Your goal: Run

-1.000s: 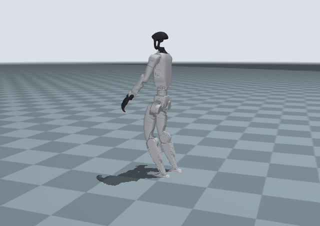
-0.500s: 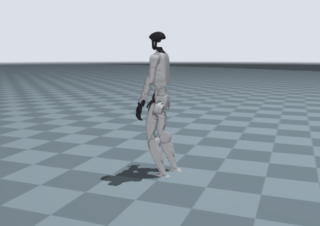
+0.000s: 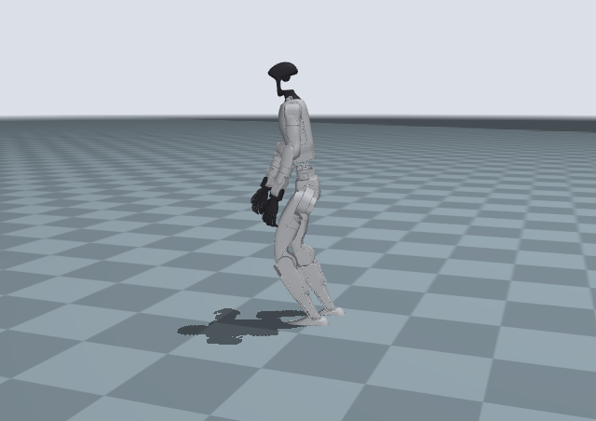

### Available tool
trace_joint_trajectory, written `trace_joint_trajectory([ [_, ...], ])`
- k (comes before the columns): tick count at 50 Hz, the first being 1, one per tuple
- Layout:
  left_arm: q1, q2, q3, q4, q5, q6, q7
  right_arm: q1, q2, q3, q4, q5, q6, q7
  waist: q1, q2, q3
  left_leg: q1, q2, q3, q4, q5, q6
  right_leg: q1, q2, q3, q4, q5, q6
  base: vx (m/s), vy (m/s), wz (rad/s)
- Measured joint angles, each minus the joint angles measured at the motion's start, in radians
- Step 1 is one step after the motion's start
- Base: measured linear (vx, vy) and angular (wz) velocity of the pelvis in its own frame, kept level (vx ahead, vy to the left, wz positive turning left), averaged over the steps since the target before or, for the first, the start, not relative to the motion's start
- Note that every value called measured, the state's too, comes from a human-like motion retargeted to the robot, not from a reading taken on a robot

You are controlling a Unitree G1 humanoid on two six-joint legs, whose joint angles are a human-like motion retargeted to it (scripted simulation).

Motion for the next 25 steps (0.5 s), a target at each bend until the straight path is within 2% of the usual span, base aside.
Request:
trace_joint_trajectory([
  [4,0.053,0.002,0.020,-0.007,-0.053,0.001,0.012,-0.009,-0.008,-0.012,-0.037,0.063,-0.007,-0.008,0.003,-0.016,-0.010,-0.023,-0.046,0.005,0.023,-0.020,0.026,-0.088,-0.046,0.031,0.163,-0.019,0.014,0.17,0.14,0.50],
  [5,0.067,0.003,0.028,-0.007,-0.066,0.003,0.017,-0.006,-0.011,-0.016,-0.049,0.084,-0.008,-0.009,-0.005,-0.030,-0.010,-0.020,-0.075,0.004,0.019,-0.020,0.035,-0.127,-0.067,0.069,0.235,0.002,0.034,0.20,0.17,1.13],
  [6,0.083,0.003,0.036,-0.006,-0.078,0.006,0.022,0.006,-0.009,-0.020,-0.063,0.109,-0.009,-0.011,-0.025,-0.056,-0.007,-0.019,-0.121,0.003,0.018,-0.020,0.047,-0.186,-0.086,0.139,0.340,0.055,0.080,0.21,0.16,1.37],
  [7,0.100,0.003,0.043,-0.005,-0.089,0.010,0.027,0.019,-0.007,-0.026,-0.076,0.133,-0.010,-0.013,-0.044,-0.077,-0.004,-0.020,-0.161,0.001,0.025,-0.025,0.058,-0.242,-0.093,0.199,0.439,0.062,0.113,0.23,0.14,1.49],
  [8,0.117,0.003,0.050,-0.003,-0.098,0.013,0.034,0.037,-0.003,-0.034,-0.088,0.156,-0.013,-0.015,-0.062,-0.088,-0.002,-0.025,-0.188,-0.006,0.049,-0.039,0.066,-0.293,-0.076,0.242,0.525,-0.024,0.121,0.28,0.12,1.32],
  [10,0.141,0.013,0.070,0.000,-0.118,0.021,0.048,0.074,-0.001,-0.051,-0.118,0.207,-0.017,-0.018,-0.093,-0.113,0.002,-0.026,-0.232,-0.016,0.073,-0.069,0.083,-0.399,-0.069,0.284,0.707,-0.123,0.124,0.36,0.10,1.08],
  [13,0.144,0.046,0.114,-0.009,-0.160,0.035,0.070,0.133,-0.002,-0.087,-0.160,0.282,-0.018,-0.016,-0.132,-0.131,-0.001,-0.006,-0.259,-0.048,0.046,-0.087,0.092,-0.559,-0.073,0.281,0.884,-0.042,0.134,0.47,0.08,0.87],
  [16,0.128,0.069,0.148,-0.045,-0.202,0.038,0.099,0.201,-0.007,-0.130,-0.164,0.331,-0.015,-0.014,-0.172,-0.115,-0.001,0.047,-0.240,-0.073,-0.003,-0.085,0.075,-0.694,-0.060,0.251,0.884,0.034,0.138,0.58,0.06,0.85],
  [20,0.085,0.089,0.165,-0.141,-0.246,0.018,0.140,0.296,-0.032,-0.187,-0.128,0.374,-0.005,-0.020,-0.239,-0.071,-0.008,0.141,-0.174,-0.079,-0.073,-0.029,0.020,-0.827,-0.026,0.217,0.662,0.203,0.180,0.68,0.03,0.94],
  [25,0.030,0.104,0.168,-0.285,-0.306,-0.026,0.160,0.414,-0.073,-0.259,-0.078,0.396,0.010,-0.048,-0.282,0.026,-0.045,0.158,-0.030,-0.067,0.027,0.127,-0.095,-0.875,0.097,0.224,0.271,0.590,0.292,0.73,-0.03,0.58],
])
